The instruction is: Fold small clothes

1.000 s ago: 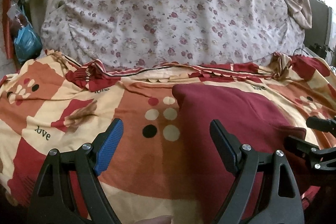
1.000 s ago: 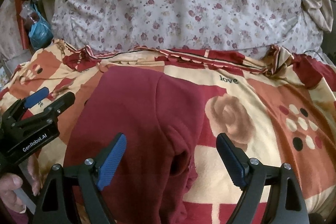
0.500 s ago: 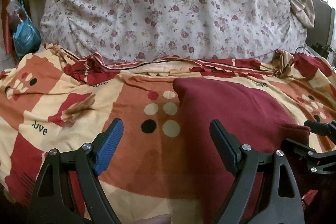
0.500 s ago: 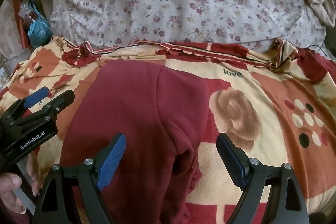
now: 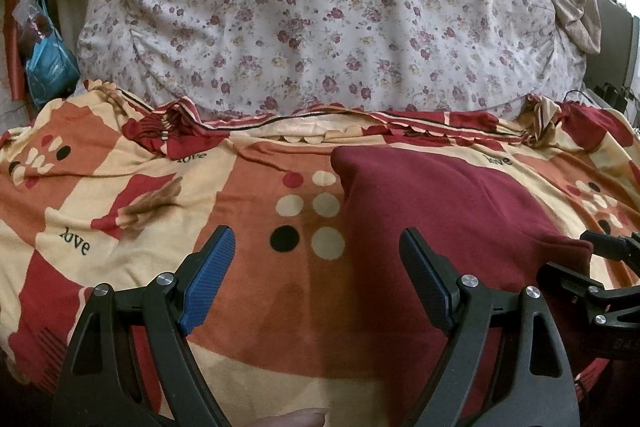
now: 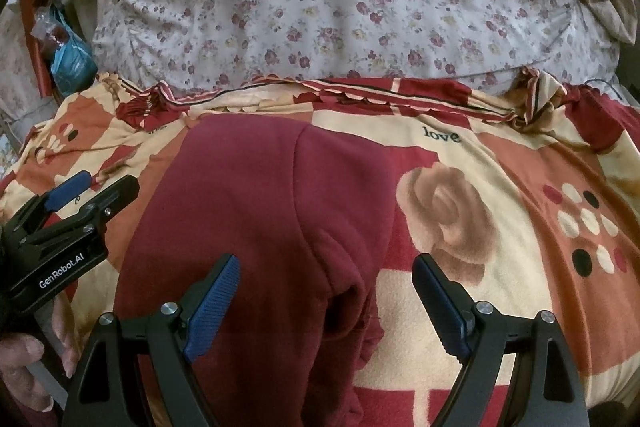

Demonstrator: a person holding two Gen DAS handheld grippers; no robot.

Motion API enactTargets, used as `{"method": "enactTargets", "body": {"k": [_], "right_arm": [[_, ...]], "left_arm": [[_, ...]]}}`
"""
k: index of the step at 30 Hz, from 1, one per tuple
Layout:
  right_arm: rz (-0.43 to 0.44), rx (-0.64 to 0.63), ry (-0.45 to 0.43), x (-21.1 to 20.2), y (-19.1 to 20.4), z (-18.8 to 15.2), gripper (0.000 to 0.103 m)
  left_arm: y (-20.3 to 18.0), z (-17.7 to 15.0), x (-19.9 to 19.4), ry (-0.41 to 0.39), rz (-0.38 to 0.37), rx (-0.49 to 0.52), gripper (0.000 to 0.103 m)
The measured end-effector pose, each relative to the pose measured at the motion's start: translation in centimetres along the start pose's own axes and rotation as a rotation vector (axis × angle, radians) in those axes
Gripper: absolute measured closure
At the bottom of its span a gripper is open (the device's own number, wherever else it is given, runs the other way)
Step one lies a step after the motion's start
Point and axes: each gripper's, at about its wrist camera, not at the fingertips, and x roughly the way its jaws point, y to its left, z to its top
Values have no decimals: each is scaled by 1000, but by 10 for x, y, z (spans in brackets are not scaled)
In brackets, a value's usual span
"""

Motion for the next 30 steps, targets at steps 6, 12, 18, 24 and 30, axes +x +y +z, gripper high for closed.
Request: {"method": "enactTargets", "body": {"k": [6, 12, 18, 24, 30], "right_arm": [[7, 6, 7, 1, 0, -1, 17], [8, 7, 9, 2, -1, -1, 17], [-4, 12, 7, 1, -4, 0, 17], [3, 34, 9, 4, -11, 4, 17], [5, 19, 16, 6, -6, 6, 17]], "left_arm": [[0, 0, 0, 0, 1, 1, 19], [-1, 0, 0, 1, 2, 0, 19], [-1, -2, 3, 16, 2, -14, 19], [-2, -5, 5, 25, 3, -12, 19], [-1, -3, 5, 33, 1, -7, 19]]}}
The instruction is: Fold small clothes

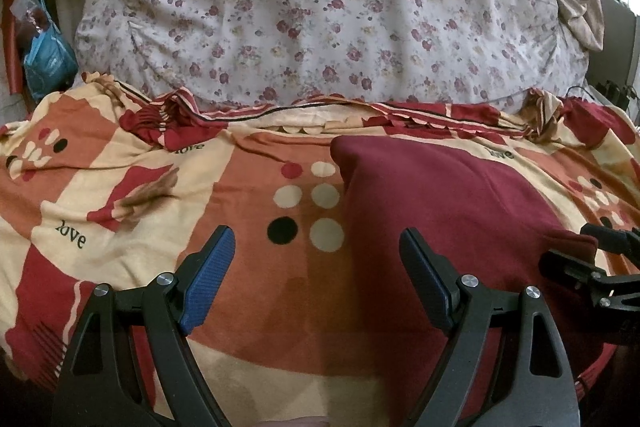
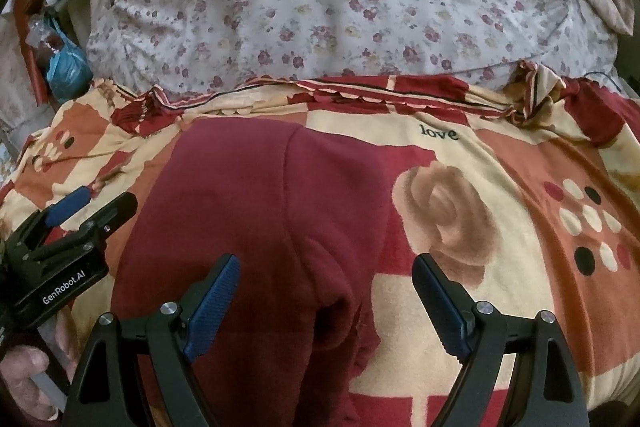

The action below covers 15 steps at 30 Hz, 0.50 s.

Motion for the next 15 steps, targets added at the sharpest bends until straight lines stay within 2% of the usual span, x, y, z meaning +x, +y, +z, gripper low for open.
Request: {"method": "enactTargets", "body": {"k": [15], "right_arm": [[0, -17, 15, 5, 8, 1, 17]], "left_arm": [[4, 2, 3, 15, -15, -2, 19]]}}
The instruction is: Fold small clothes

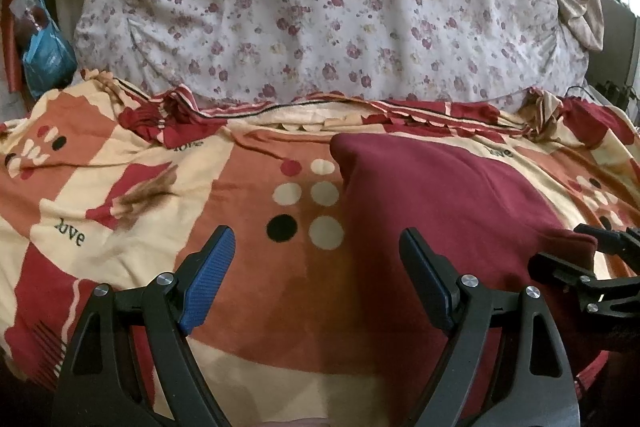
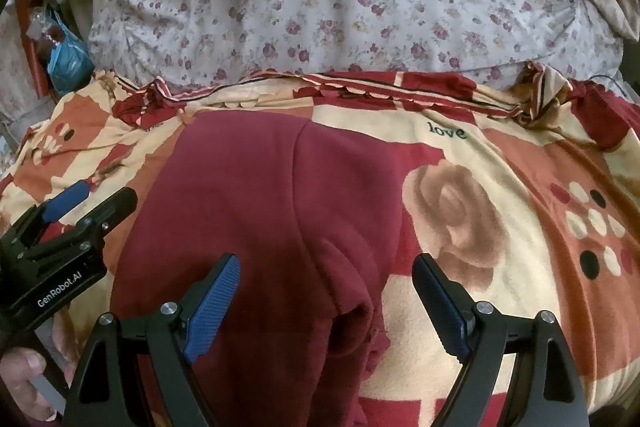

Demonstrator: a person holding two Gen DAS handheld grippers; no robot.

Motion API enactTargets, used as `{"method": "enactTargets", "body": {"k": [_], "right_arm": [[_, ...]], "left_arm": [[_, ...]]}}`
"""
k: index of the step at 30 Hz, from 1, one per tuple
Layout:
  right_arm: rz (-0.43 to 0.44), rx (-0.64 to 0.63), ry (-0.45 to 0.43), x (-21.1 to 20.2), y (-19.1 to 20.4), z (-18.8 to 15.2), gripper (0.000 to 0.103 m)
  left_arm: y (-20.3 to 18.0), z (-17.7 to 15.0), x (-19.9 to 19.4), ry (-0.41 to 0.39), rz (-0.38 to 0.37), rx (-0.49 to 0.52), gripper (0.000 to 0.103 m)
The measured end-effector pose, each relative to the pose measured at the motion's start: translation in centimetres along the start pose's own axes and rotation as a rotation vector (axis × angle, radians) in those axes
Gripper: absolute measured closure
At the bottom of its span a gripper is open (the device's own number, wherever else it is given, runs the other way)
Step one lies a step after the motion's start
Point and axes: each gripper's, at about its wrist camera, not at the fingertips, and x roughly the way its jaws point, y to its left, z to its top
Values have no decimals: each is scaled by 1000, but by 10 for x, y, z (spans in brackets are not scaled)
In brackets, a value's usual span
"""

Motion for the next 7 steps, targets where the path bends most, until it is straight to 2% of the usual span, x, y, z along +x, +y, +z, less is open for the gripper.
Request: {"method": "enactTargets", "body": {"k": [7], "right_arm": [[21, 13, 6, 2, -5, 2, 17]], "left_arm": [[9, 3, -14, -35, -47, -9, 19]]}}
